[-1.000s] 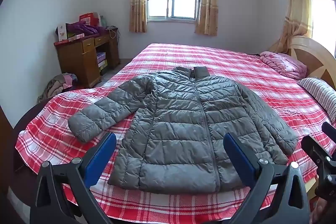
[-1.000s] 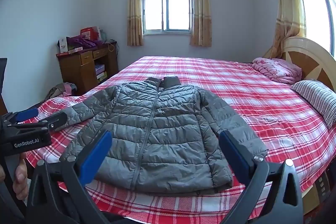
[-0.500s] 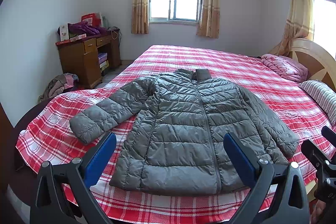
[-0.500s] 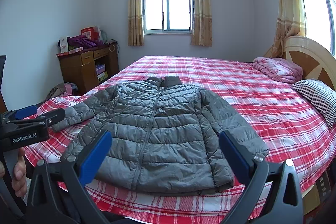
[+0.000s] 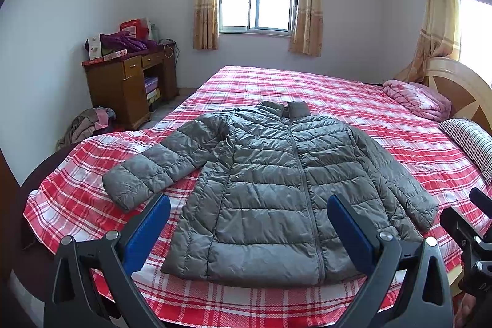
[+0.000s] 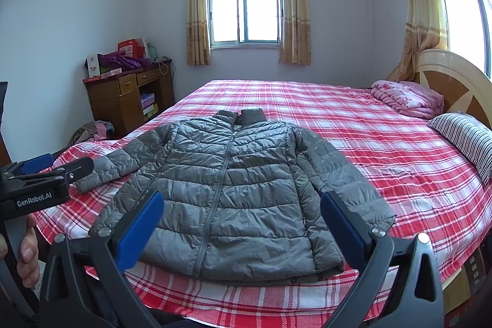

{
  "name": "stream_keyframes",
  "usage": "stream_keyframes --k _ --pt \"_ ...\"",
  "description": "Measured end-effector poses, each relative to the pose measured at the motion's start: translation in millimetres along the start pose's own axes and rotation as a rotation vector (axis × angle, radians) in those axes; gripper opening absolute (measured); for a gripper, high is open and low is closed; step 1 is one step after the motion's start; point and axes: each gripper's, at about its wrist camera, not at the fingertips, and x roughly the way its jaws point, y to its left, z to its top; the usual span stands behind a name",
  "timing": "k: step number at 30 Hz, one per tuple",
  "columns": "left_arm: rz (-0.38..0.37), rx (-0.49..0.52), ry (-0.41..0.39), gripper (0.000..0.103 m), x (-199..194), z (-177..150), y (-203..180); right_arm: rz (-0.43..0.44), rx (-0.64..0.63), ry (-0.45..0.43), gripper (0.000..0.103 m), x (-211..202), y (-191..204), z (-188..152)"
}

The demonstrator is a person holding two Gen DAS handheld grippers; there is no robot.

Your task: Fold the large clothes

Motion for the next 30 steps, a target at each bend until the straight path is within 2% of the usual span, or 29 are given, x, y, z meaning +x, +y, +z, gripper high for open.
stream_keyframes --k 30 --pt "-0.003 -0.001 0.009 0.102 1.3 -0.5 -0.8 0.004 0.002 0.013 0.103 3.1 3.2 -4.3"
